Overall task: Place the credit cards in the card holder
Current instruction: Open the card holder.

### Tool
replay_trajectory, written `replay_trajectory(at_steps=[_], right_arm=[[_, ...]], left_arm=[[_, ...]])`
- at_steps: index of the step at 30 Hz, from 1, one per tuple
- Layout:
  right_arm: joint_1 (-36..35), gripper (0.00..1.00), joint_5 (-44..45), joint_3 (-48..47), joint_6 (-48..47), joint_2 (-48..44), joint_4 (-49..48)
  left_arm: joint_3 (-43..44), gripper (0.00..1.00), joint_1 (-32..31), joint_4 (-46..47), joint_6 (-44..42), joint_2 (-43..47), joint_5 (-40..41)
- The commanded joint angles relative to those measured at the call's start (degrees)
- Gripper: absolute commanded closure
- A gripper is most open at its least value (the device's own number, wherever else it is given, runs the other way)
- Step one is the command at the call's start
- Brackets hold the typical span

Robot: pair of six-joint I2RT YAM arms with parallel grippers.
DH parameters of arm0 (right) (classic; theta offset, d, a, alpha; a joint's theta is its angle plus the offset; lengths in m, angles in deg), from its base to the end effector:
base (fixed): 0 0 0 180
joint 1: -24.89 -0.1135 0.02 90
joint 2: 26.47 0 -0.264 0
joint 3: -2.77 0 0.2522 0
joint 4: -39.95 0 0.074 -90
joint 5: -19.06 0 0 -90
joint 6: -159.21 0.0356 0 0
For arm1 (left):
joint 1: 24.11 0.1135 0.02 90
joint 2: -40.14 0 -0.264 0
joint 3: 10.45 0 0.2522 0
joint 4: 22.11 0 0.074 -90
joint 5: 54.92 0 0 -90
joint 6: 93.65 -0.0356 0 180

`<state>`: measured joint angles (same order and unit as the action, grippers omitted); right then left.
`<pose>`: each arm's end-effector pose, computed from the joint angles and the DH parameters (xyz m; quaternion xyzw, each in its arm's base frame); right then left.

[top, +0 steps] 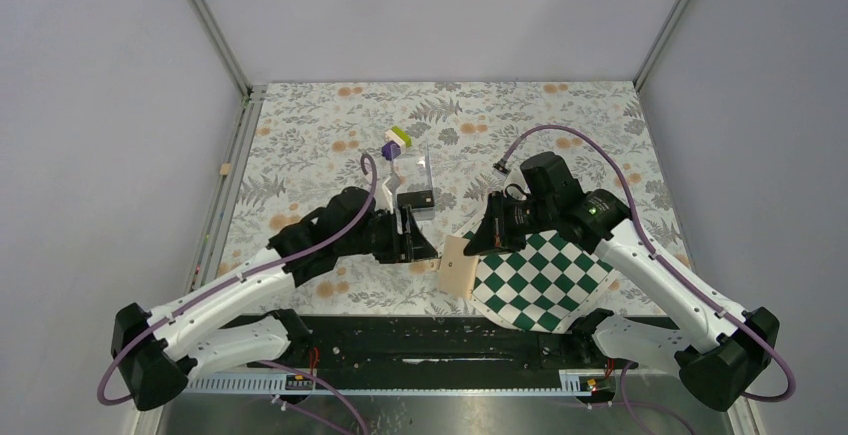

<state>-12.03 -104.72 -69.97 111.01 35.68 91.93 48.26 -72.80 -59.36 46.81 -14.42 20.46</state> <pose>0.1658 0.1494 0.3248 -0.0823 0.8764 0.4545 0.1366 0.1314 -0.1632 0.2876 0.0471 0.8729 -0.4323 0.2212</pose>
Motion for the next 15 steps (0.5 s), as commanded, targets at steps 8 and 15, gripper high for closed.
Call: replay_trajectory(at_steps=[8,15], right_arm=[[-0.47,1.00,-2.00,-0.96,-0.15,-1.09,0.01],[-0.47,1.00,-2.17,-0.52,0.11,-0.93,-0.68]], left_arm=[[0.16,0.54,0.05,5.99,-1.21,-6.13,-6.53],[-1.58,0.64,0.05,7.69,-1.41,-6.55,-7.96]])
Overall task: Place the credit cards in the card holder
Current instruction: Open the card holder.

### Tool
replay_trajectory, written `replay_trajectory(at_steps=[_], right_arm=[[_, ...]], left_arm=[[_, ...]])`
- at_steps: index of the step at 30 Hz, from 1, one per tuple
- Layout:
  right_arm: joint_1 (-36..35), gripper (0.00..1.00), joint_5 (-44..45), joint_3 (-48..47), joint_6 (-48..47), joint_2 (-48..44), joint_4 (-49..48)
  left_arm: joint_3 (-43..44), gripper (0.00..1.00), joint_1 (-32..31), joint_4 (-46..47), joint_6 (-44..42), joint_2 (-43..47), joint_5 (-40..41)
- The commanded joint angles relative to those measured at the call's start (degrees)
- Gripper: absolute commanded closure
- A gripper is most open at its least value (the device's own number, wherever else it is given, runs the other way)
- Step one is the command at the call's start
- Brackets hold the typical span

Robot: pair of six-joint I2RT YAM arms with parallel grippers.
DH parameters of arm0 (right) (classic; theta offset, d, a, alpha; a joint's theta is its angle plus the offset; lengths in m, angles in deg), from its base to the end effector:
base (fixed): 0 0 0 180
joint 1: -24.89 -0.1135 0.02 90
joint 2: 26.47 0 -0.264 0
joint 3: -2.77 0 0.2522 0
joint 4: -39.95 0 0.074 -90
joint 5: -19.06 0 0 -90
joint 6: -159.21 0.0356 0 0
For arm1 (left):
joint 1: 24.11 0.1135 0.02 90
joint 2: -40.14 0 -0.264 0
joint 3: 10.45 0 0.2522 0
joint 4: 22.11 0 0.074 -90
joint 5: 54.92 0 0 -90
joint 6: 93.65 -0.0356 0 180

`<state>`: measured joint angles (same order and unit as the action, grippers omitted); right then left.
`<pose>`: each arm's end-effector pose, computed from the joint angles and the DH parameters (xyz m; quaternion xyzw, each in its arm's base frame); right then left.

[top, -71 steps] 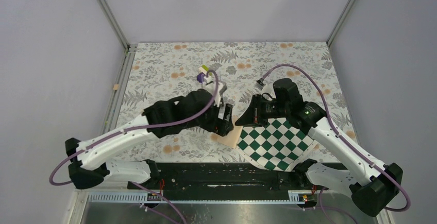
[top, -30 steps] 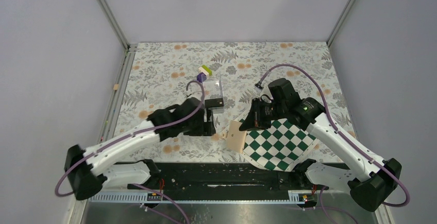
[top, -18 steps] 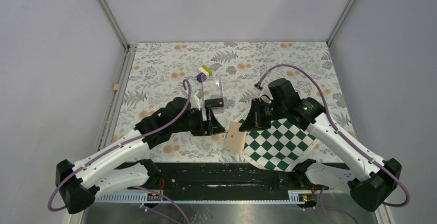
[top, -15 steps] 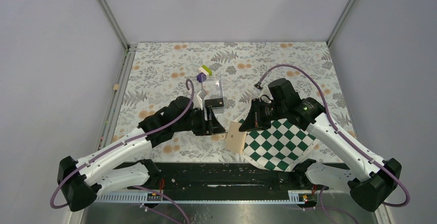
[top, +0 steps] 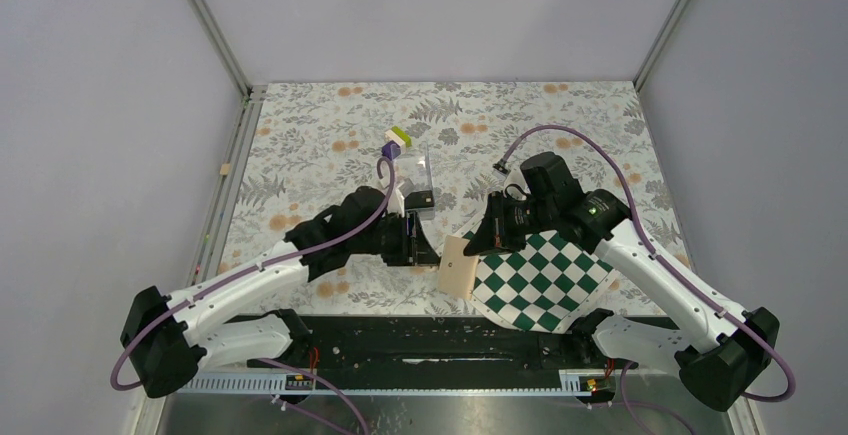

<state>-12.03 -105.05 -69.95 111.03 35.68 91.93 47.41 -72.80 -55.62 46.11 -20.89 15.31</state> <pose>0.1656 0.1494 0.3247 -0.0833 0.8757 0.4562 0.1345 0.1429 -0.1808 0.2663 0.0688 0.8811 -0.4349 0.1725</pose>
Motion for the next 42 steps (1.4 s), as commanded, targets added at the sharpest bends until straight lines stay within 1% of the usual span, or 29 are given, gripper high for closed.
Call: replay_trajectory(at_steps=[1,3,5,10,11,13,14,16,18,24,25,27,28,29,30,33,35,36,37,38,42], right_arm=[[-0.46,1.00,-1.80,-0.54,0.18,-0.82,-0.64],[-0.51,1.00,-1.37,-0.54,0.19,-0.91,-0.63],[-0.51,1.00,-0.70,-0.41,0.22,-1.11,-0.68],[-0.47,1.00,-0.17,-0.28,0.36,-1.02,-0.71],[-0.48,1.00,-0.36,-0.28,0.41,-0.93,-0.93],[-0.51,1.00,-0.76,-0.28,0.61,-0.91,-1.44],[-0.51,1.00,-0.85,-0.36,0.66,-0.89,-1.55],[-0.51,1.00,-0.89,-0.45,0.67,-0.73,-1.65],[-0.51,1.00,-1.08,-0.46,0.71,-0.59,-1.65],[-0.43,1.00,-0.84,0.21,0.58,-0.95,-1.64],[-0.44,1.00,-0.70,0.24,0.68,-0.99,-1.65],[-0.49,1.00,-0.61,0.25,0.66,-1.04,-1.77],[-0.49,1.00,-0.62,0.25,0.36,-0.92,-1.80],[-0.51,0.98,-0.58,0.25,0.01,-0.84,-1.83],[-0.49,0.81,-0.59,0.18,-0.62,-0.99,-1.82],[-0.49,0.41,0.40,-0.07,-3.82,-2.14,-1.66],[-0.48,0.16,2.41,-0.59,-6.40,-3.51,-1.38],[-0.51,0.05,3.56,-0.88,-7.59,-4.28,-1.20],[-0.47,0.01,4.47,-0.97,-8.80,-5.20,-1.40],[-0.46,0.01,4.57,-0.98,-10.32,-6.01,-2.29],[-0.51,0.01,5.63,0.32,-14.86,-10.17,-7.11]], left_arm=[[-0.93,0.72,0.07,4.21,-0.71,-0.15,-3.04],[-1.49,0.88,0.07,5.25,-0.50,0.01,-3.64],[-1.87,0.99,0.06,6.02,-0.16,0.71,-3.71],[-2.16,1.00,0.04,6.30,0.05,2.28,-3.75],[-2.24,0.98,0.02,6.29,0.15,2.40,-3.76],[-2.30,0.72,0.00,5.97,0.38,2.37,-3.79],[-2.51,0.67,-0.01,6.16,0.47,2.29,-4.01],[-2.88,0.64,-0.01,6.45,0.67,1.90,-4.21],[-3.25,0.65,0.05,7.19,0.95,1.64,-4.33],[-3.28,0.81,0.01,7.90,1.08,1.52,-4.54],[-3.19,0.85,0.02,7.89,1.05,1.41,-4.66],[-3.01,0.99,0.03,7.45,0.98,1.59,-4.55],[-2.77,1.00,0.04,6.59,0.73,1.83,-4.08],[-2.30,1.00,0.01,5.24,0.14,2.32,-3.26],[-1.32,1.00,0.00,2.67,-1.25,3.00,-1.84],[5.22,1.00,0.02,-9.99,-8.24,5.07,5.98],[11.20,1.00,0.02,-18.04,-13.82,6.17,9.94],[14.08,1.00,0.02,-21.33,-16.41,6.52,11.40],[16.60,1.00,0.06,-23.83,-19.69,6.94,11.91],[19.33,1.00,0.01,-25.30,-22.96,7.50,11.56],[25.23,1.00,0.06,-29.11,-34.57,9.88,9.31]])
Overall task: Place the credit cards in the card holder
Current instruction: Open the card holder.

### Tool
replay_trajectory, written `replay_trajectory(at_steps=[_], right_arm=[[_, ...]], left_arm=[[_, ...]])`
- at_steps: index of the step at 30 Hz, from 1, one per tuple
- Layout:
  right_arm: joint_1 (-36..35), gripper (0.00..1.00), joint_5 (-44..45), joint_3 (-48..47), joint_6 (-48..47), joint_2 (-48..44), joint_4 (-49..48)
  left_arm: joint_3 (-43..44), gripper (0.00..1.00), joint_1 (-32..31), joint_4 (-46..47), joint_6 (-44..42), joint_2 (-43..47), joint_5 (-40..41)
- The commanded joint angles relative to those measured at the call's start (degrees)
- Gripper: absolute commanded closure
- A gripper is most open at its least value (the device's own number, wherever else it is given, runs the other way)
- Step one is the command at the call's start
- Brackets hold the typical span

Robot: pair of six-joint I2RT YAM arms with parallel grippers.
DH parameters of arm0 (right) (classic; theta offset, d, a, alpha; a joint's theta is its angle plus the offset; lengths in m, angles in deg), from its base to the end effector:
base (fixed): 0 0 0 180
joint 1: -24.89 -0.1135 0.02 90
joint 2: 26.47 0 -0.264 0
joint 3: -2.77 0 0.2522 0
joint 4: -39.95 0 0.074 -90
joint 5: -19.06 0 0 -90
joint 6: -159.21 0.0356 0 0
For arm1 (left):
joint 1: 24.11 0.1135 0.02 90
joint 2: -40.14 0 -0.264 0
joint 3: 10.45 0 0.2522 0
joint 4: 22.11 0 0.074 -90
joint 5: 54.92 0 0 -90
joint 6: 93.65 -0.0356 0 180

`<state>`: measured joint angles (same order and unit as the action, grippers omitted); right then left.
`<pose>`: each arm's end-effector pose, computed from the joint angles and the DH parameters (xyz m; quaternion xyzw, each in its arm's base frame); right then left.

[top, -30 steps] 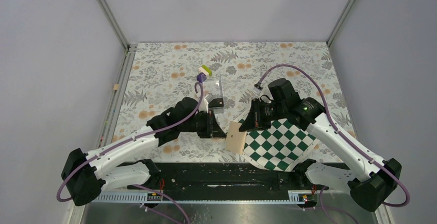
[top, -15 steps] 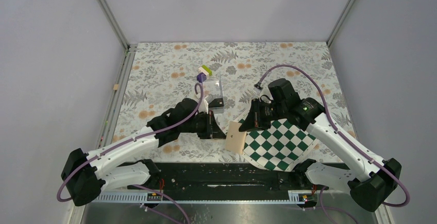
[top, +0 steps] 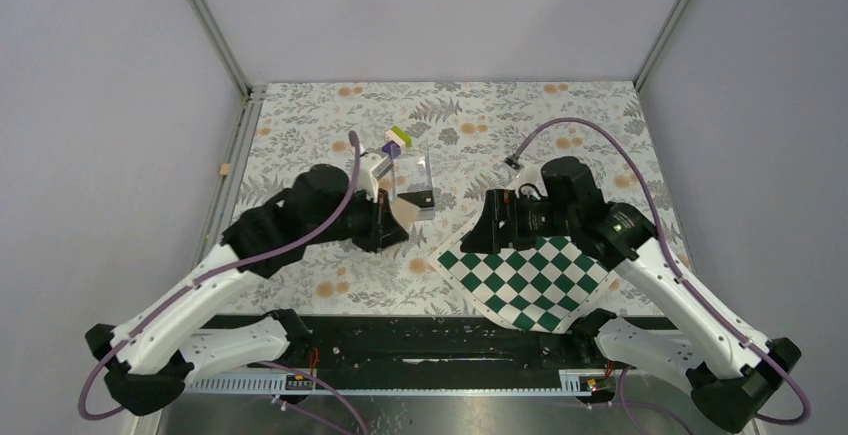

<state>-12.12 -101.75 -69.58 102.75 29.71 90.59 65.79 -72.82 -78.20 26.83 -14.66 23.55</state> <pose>0.1499 0.1359 0.3439 -0.1495 0.8489 0.4513 0.2309 0.1214 -0.1491 0.3595 0.1856 0.8626 -0.3631 0.2994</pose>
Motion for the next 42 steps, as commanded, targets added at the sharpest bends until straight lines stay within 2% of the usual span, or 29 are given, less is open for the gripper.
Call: replay_trajectory(at_steps=[1,6,12,17,21,28,36,42], right_arm=[[-0.40,0.01,2.34,0.50,-7.44,-5.09,-7.43],[-0.35,0.01,-2.31,-0.03,-14.74,-7.37,-10.91],[-0.50,0.00,-9.04,-1.23,-18.50,-7.11,-16.19],[-0.85,0.00,-13.99,0.84,-18.39,-8.50,-25.61],[-1.88,0.01,-15.08,0.41,-19.53,-6.91,-27.86],[-1.95,0.01,-13.51,0.21,-23.16,-3.45,-29.16],[-1.98,0.00,-15.78,-0.85,-30.64,0.05,-29.44],[-1.94,0.01,-14.04,-1.15,-32.97,2.45,-29.73]], left_arm=[[8.44,1.00,0.04,-7.91,-18.10,3.95,0.31],[19.37,1.00,0.04,-17.58,-27.61,1.64,-2.13],[30.05,1.00,0.02,-24.35,-29.08,-3.37,-6.65],[31.68,1.00,0.02,-24.71,-30.03,-4.03,-14.03],[31.42,1.00,0.02,-24.72,-33.57,-3.69,-20.42],[29.12,1.00,0.02,-25.91,-42.39,-0.45,-14.03],[28.82,1.00,0.04,-27.94,-53.13,0.42,-14.96],[27.45,1.00,0.04,-29.17,-59.79,-1.91,-7.90]])
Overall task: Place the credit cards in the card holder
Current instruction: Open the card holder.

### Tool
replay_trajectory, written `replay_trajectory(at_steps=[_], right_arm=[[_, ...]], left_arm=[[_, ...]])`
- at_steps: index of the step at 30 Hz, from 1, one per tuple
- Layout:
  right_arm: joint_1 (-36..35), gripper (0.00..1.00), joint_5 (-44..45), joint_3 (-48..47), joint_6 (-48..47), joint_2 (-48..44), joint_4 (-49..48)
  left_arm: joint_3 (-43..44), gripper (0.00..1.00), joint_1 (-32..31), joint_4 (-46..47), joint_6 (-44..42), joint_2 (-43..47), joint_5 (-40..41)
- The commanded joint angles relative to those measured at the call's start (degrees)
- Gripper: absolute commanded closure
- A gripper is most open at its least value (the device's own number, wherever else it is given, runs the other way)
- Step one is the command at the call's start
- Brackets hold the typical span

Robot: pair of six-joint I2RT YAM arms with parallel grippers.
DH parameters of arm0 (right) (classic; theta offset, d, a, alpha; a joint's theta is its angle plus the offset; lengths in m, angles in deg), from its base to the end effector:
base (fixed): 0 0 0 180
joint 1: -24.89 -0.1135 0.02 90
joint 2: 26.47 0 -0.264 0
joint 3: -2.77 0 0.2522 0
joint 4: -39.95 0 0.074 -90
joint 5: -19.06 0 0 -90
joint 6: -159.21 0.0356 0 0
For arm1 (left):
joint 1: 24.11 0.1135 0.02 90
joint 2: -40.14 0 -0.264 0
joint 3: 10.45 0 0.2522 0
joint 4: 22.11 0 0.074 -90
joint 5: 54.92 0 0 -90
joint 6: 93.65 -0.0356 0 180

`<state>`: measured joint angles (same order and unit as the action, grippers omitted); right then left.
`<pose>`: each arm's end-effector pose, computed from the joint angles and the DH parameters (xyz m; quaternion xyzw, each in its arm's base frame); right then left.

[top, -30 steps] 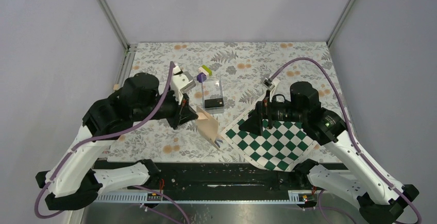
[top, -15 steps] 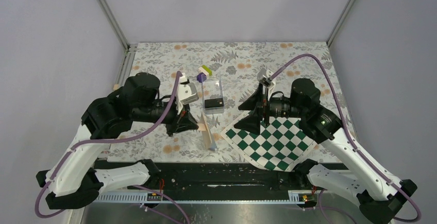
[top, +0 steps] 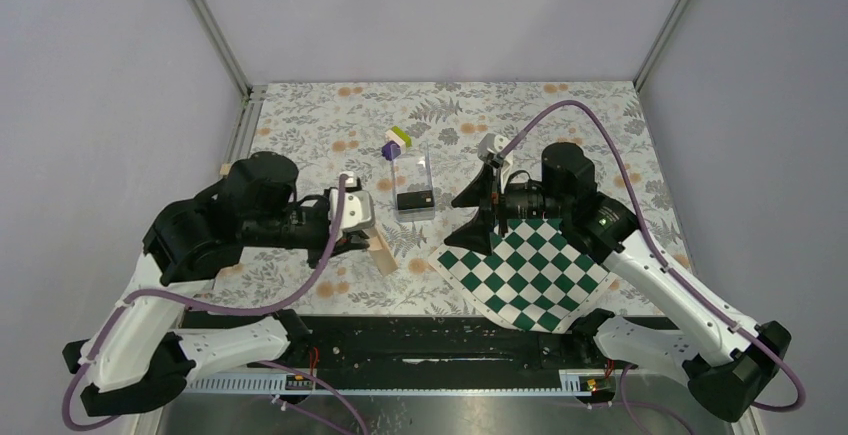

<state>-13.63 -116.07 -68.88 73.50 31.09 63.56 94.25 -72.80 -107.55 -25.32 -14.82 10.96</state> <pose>0.1570 0.1572 0.3813 -0.4444 0.6007 0.4904 0.4485 0.0669 -0.0982 0.4600 0.5793 0.6563 -0.2850 0.3905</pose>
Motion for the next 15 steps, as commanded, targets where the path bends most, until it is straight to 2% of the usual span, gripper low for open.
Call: replay_trajectory(at_steps=[1,6,9,12,15], right_arm=[[-0.43,0.01,1.43,-1.59,-3.98,1.22,-2.68],[-0.44,0.01,5.77,-0.35,-8.37,1.32,-1.58],[-0.38,0.01,7.53,-0.82,-9.40,1.74,-0.09],[-0.38,0.01,7.40,-1.23,-10.62,2.17,1.67],[-0.33,0.01,6.11,-0.95,-12.05,2.34,2.25]], left_arm=[[-1.08,1.00,0.08,0.18,-9.00,-2.22,5.83],[-1.72,1.00,0.04,0.28,-17.42,-3.81,10.49],[-4.22,1.00,0.02,-0.31,-20.65,-5.62,15.91],[-6.22,1.00,-0.12,-2.44,-23.58,-8.46,20.23],[-8.38,1.00,-0.17,-0.09,-25.88,-8.23,20.18]])
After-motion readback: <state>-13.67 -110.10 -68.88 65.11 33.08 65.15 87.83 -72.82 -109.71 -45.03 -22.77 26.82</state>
